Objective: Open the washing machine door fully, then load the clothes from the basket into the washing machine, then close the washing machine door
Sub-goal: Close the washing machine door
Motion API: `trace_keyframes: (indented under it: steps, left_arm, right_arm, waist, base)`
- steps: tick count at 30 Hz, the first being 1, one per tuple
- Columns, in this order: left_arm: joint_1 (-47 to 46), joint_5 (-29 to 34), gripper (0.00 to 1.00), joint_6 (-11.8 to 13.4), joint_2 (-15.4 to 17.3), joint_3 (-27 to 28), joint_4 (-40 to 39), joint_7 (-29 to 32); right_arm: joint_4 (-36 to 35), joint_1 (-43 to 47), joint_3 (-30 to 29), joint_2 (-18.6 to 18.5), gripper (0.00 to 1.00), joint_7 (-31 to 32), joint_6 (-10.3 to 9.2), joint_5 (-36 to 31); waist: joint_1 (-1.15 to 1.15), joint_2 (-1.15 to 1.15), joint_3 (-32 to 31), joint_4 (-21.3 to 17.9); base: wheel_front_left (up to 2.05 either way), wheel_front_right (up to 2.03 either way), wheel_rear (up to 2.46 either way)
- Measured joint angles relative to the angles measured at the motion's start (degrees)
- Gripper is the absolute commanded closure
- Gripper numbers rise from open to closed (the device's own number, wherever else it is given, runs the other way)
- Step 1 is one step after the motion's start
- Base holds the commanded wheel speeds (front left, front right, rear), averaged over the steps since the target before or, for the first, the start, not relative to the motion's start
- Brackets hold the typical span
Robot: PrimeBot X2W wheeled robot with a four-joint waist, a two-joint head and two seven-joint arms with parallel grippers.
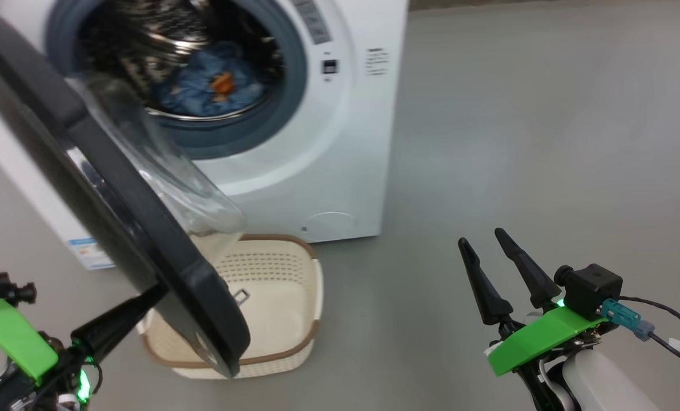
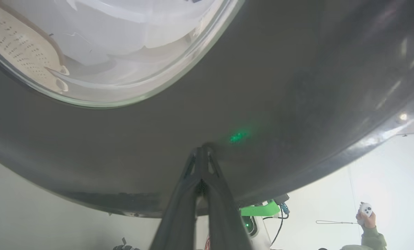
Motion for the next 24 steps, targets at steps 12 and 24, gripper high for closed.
trace_keyframes:
  steps: [12, 24]
  left_arm:
    - [-4.66, 3.08, 1.00, -2.90, -0.44, 0.74, 3.11, -6.86]
    - [-7.05, 4.27, 1.00, -4.91, -1.13, 0.45, 6.43, -9.39]
  right_arm:
    - [-0.19, -0.12, -0.36, 0.43, 0.00, 0.01, 0.00, 0.00]
    - [-0.21, -0.12, -0.76, 0.64, 0.00, 0.01, 0.00, -0.09]
  waist:
    - [0.00, 0.00, 1.94, -9.96]
    - [0.00, 0.00, 2.98, -12.20]
  base:
    - [0.00, 0.00, 0.00]
    - [0.00, 0.00, 0.00]
